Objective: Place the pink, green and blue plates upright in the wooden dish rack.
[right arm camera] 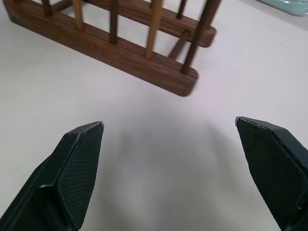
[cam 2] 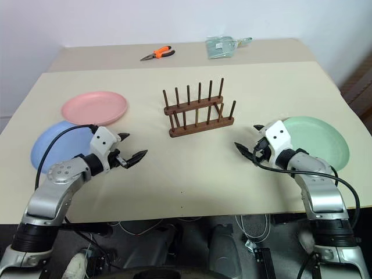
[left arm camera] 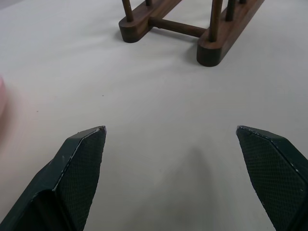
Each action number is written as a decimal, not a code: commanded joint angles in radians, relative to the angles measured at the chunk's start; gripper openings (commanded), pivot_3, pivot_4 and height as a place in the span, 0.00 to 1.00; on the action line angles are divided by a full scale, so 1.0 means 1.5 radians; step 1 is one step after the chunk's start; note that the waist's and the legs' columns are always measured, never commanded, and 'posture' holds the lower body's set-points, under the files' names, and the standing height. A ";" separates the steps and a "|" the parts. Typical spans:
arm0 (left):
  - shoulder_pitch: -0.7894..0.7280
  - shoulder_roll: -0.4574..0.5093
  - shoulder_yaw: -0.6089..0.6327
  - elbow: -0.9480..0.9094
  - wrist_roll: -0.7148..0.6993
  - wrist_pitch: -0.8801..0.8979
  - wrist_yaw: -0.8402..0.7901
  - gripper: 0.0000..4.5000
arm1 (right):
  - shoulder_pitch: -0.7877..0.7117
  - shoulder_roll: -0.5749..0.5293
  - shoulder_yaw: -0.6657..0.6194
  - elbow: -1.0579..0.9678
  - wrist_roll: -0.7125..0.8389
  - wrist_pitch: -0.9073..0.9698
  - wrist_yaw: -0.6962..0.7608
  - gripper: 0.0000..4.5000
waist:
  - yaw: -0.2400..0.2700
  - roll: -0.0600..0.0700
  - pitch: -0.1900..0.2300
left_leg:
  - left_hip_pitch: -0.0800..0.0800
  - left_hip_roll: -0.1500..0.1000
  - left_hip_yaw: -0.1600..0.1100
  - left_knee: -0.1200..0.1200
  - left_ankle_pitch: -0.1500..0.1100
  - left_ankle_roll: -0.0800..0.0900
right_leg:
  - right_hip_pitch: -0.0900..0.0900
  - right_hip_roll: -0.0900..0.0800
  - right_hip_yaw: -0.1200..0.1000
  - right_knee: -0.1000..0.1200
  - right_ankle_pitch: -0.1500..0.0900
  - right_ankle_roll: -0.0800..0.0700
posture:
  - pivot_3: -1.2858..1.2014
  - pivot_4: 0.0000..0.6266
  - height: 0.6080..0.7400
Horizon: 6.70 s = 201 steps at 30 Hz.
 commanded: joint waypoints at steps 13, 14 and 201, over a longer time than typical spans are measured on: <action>-0.092 -0.039 -0.071 0.098 0.024 -0.046 -0.059 0.99 | -0.037 0.024 0.035 -0.069 0.024 0.052 0.019 1.00 | 0.000 0.000 0.000 | 0.000 0.000 0.000 0.000 0.000 0.000 | 0.000 0.000 0.000 0.000 0.001 0.000 | 0.52 0.24 0.85; -0.113 -0.045 -0.083 0.128 0.035 -0.060 -0.063 0.99 | -0.035 0.030 0.038 -0.077 0.019 0.054 0.009 1.00 | 0.000 0.000 0.000 | 0.000 0.000 0.000 0.000 0.000 0.000 | 0.000 0.000 0.000 0.000 0.001 0.001 | 0.52 0.24 0.85; -0.189 -0.060 -0.053 -0.058 -0.215 0.046 -0.023 0.67 | -0.200 0.203 -0.206 -0.320 0.331 0.342 -0.201 0.00 | -0.006 -0.006 0.005 | 0.000 0.009 0.010 0.005 -0.004 0.001 | -0.002 0.009 0.009 0.000 0.004 -0.001 | 0.52 0.24 0.85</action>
